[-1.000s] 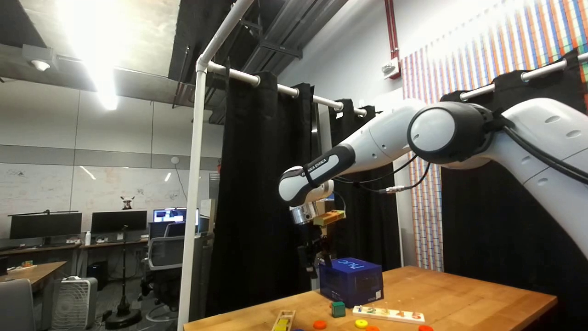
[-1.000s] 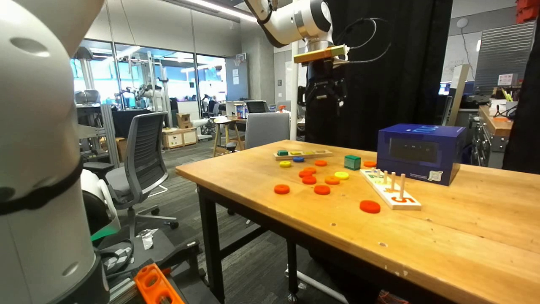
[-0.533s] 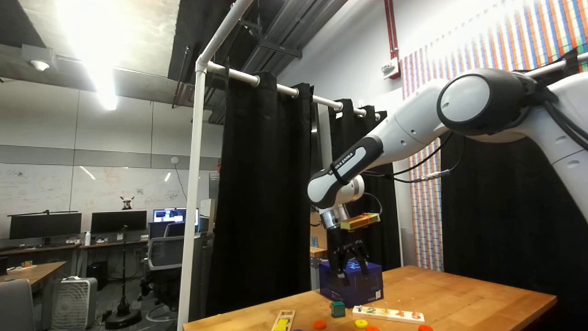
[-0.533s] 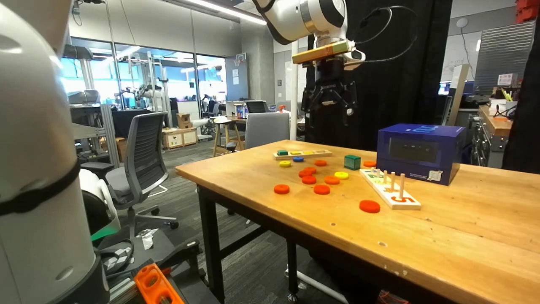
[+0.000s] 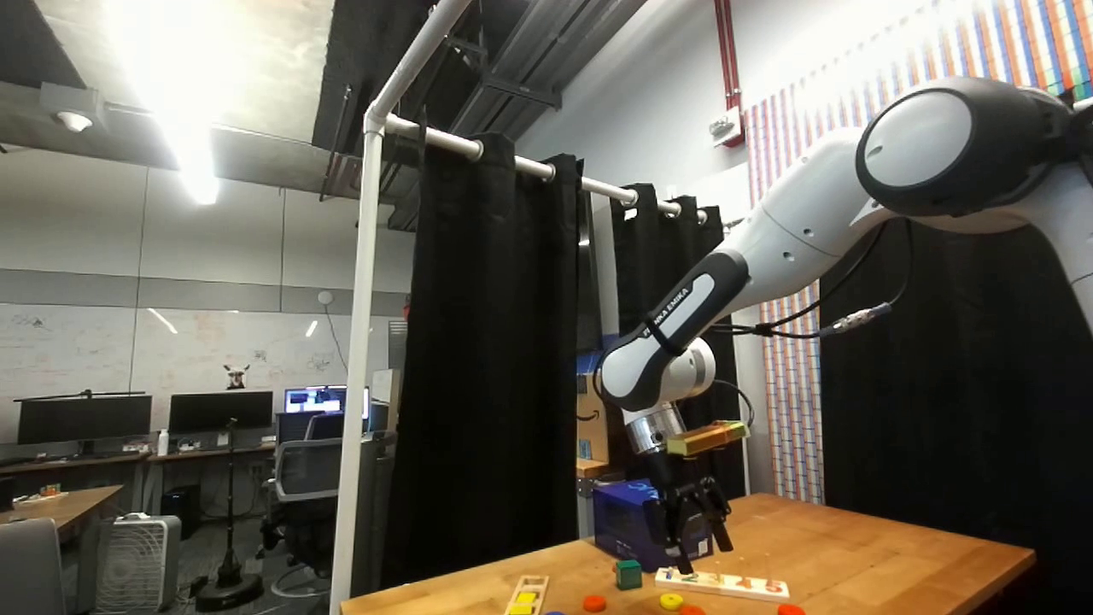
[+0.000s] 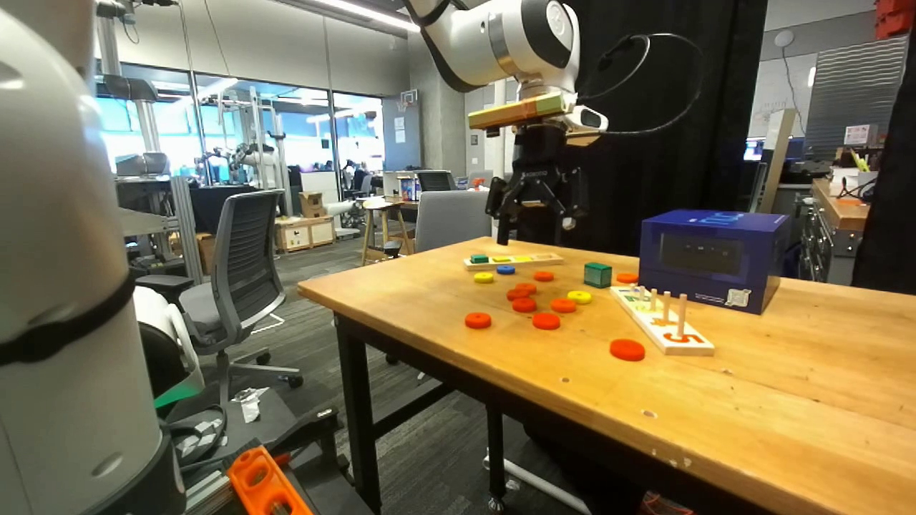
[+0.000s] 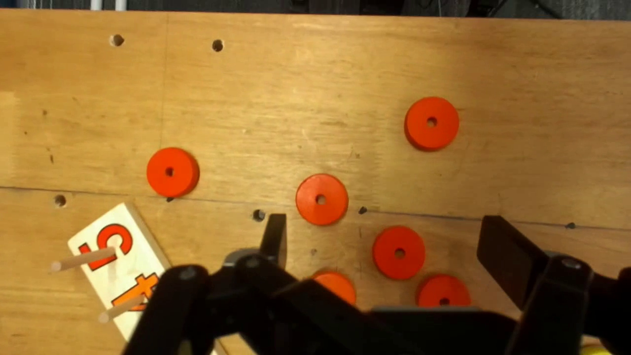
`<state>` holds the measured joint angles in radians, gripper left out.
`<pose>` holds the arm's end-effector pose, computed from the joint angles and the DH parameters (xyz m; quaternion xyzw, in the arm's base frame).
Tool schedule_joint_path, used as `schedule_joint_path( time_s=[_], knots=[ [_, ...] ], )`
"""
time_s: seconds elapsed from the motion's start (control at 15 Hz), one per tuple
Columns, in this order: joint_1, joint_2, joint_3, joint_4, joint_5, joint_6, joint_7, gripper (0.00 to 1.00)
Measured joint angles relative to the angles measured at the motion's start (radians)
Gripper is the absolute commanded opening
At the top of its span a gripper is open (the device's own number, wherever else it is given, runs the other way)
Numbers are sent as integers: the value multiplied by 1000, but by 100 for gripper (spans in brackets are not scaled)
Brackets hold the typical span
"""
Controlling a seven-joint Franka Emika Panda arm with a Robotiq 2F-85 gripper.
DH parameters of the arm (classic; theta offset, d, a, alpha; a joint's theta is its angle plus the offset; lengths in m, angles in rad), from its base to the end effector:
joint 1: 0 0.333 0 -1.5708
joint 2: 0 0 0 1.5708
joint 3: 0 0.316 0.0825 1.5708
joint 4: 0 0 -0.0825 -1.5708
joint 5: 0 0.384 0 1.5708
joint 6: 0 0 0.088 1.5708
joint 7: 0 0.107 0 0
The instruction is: Pick the yellow square and put it on the wooden object
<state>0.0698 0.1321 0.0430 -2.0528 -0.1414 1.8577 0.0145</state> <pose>0.5320 0.0489 0.3526 0.9817 0.0794 -0.1581 0.0710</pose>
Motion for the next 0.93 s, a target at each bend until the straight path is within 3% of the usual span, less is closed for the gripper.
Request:
schedule_joint_path(
  time_s=[0.53, 0.93],
  knots=[
    [0, -270, 1, -278, -30, 133, -81, 100],
    [0, -438, -46, -408, -9, 194, -310, 100]
  ],
)
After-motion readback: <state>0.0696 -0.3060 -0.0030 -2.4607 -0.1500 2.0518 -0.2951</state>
